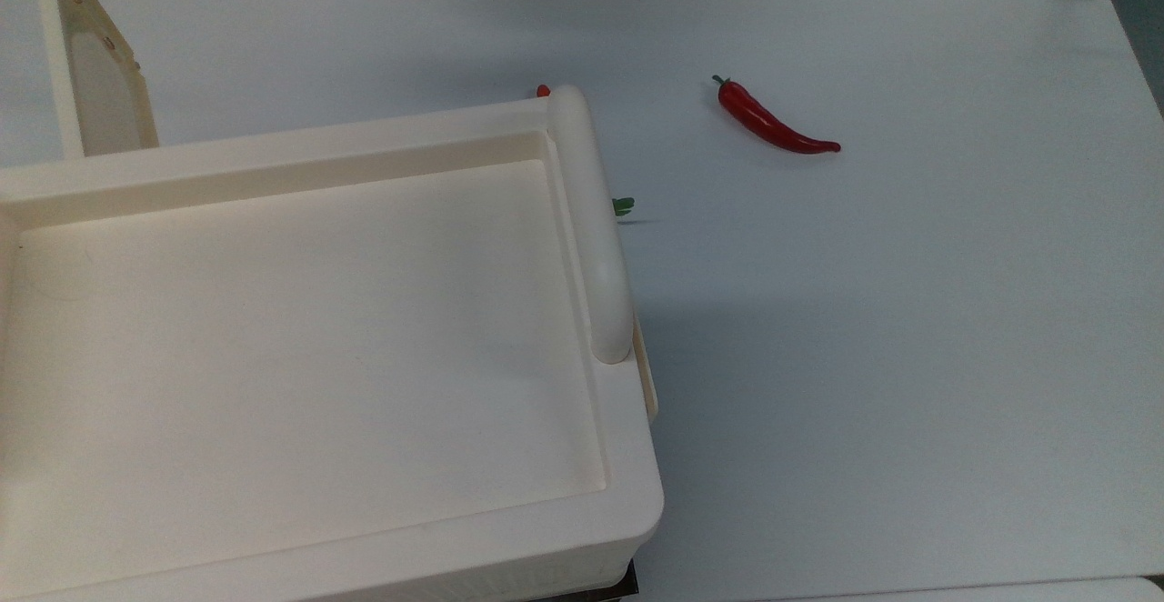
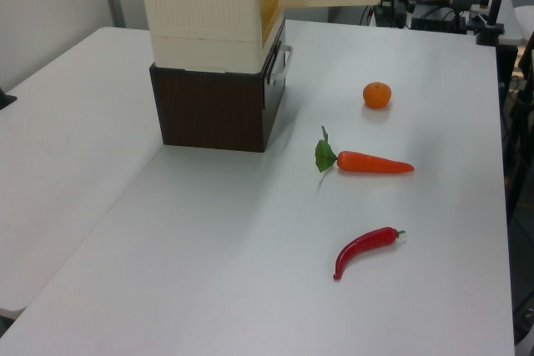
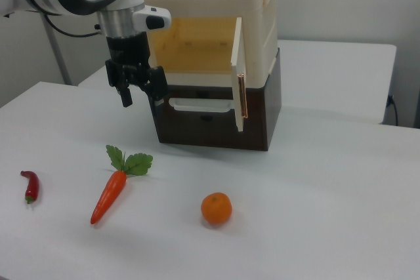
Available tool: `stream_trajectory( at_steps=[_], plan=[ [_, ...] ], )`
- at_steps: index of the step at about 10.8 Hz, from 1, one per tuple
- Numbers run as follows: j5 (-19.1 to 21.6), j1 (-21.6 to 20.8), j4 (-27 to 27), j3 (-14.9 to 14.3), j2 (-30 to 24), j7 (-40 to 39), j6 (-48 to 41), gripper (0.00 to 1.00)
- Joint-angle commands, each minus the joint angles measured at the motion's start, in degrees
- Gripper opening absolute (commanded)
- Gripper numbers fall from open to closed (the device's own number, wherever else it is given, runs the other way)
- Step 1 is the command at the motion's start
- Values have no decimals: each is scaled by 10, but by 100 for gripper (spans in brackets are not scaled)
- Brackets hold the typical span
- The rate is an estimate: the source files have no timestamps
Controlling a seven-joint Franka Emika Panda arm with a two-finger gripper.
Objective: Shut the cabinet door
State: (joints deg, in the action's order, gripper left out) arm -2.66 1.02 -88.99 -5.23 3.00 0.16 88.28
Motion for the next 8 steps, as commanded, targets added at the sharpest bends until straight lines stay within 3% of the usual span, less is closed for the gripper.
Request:
stream_trajectory(
  at_steps=[1, 2, 8],
  plan=[
    [24, -15, -6, -27, -12, -16, -5, 100],
    [39, -15, -6, -27, -12, -16, -5, 100],
    [42, -16, -6, -22, -12, -9, -10, 100]
  ],
)
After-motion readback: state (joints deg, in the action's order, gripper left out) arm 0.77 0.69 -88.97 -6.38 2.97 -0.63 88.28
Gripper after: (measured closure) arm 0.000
